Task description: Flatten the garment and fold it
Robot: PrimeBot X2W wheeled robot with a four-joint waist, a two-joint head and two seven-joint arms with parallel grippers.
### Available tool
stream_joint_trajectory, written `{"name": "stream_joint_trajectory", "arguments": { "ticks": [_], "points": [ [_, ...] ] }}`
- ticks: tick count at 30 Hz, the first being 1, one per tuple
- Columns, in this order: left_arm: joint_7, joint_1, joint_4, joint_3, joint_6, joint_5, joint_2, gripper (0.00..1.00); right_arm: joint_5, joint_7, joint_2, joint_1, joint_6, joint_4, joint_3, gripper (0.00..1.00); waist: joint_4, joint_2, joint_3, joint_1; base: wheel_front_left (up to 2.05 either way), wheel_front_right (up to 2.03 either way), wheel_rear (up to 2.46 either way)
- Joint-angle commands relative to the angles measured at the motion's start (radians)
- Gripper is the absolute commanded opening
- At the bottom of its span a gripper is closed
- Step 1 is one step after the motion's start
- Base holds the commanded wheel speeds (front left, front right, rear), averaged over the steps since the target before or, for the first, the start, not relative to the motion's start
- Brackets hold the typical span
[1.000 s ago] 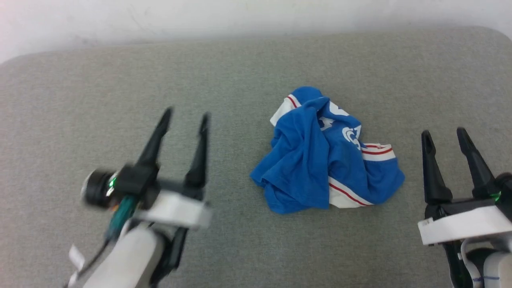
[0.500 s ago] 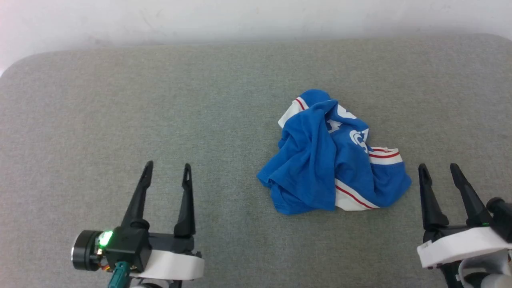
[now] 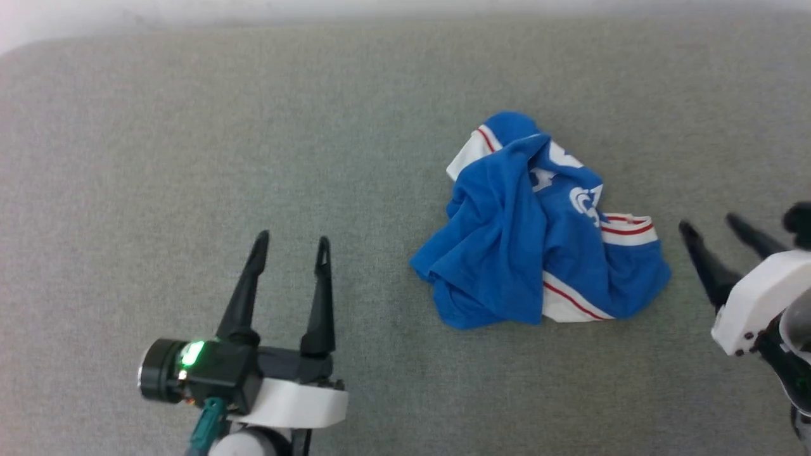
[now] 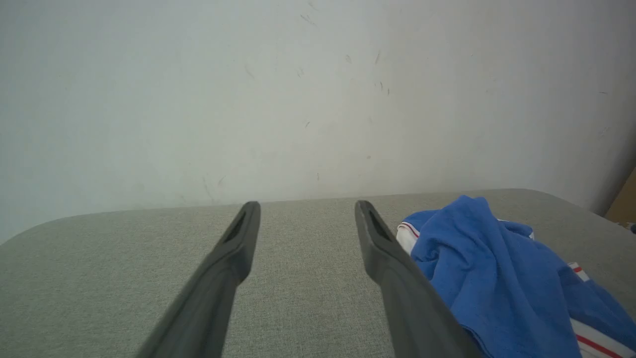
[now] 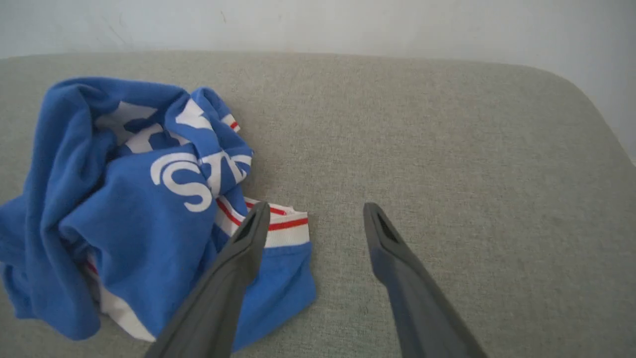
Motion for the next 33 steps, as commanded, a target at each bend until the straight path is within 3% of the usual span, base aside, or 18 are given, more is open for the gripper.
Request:
{"name": "stream_joint_trajectory", "arguments": {
  "ticks": [1,7,14,15,16,21,25,33],
  "points": [
    [-0.005,-0.018,0.008,0.001,-0.009,0.011,-0.010,1.00,0.023,0.028,-0.015,-0.016,-0.002,0.021,0.014,1.00,0.027,0.0000,0.038,-0.0001,0.00,0.00,0.00],
    [-0.005,-0.040,0.034,0.005,-0.039,0.031,-0.051,1.00,0.067,0.091,-0.095,-0.026,-0.002,0.103,0.100,1.00,0.077,0.0000,0.079,-0.0001,0.00,0.00,0.00],
    [-0.005,-0.040,0.050,0.018,-0.063,0.048,-0.075,1.00,0.070,0.075,-0.128,-0.041,-0.002,0.210,0.165,1.00,0.110,0.0000,0.089,-0.0001,0.00,0.00,0.00],
    [-0.005,-0.039,0.053,0.019,-0.067,0.050,-0.079,1.00,0.072,0.074,-0.132,-0.043,-0.002,0.228,0.179,0.56,0.113,0.0000,0.088,-0.0001,0.00,0.00,0.00],
    [-0.005,-0.039,0.056,0.021,-0.071,0.053,-0.082,1.00,0.080,0.071,-0.131,-0.045,-0.002,0.243,0.189,0.00,0.116,0.0000,0.086,-0.0001,0.00,0.00,0.00],
    [-0.005,-0.024,0.064,0.044,-0.078,0.055,-0.099,1.00,0.118,0.029,-0.139,-0.061,-0.002,0.253,0.196,0.00,0.107,0.0000,0.052,-0.0001,0.00,0.00,0.00],
    [-0.005,-0.010,0.077,0.060,-0.093,0.053,-0.106,1.00,0.104,-0.028,-0.175,-0.091,-0.002,0.227,0.132,0.00,0.090,0.0000,0.003,-0.0001,0.00,0.00,0.00],
    [-0.005,0.020,0.087,0.090,-0.119,0.048,-0.126,1.00,-0.001,-0.044,-0.288,-0.202,-0.002,0.037,0.017,0.00,0.072,0.0000,-0.070,-0.0001,0.00,0.00,0.00]
  ]
}}
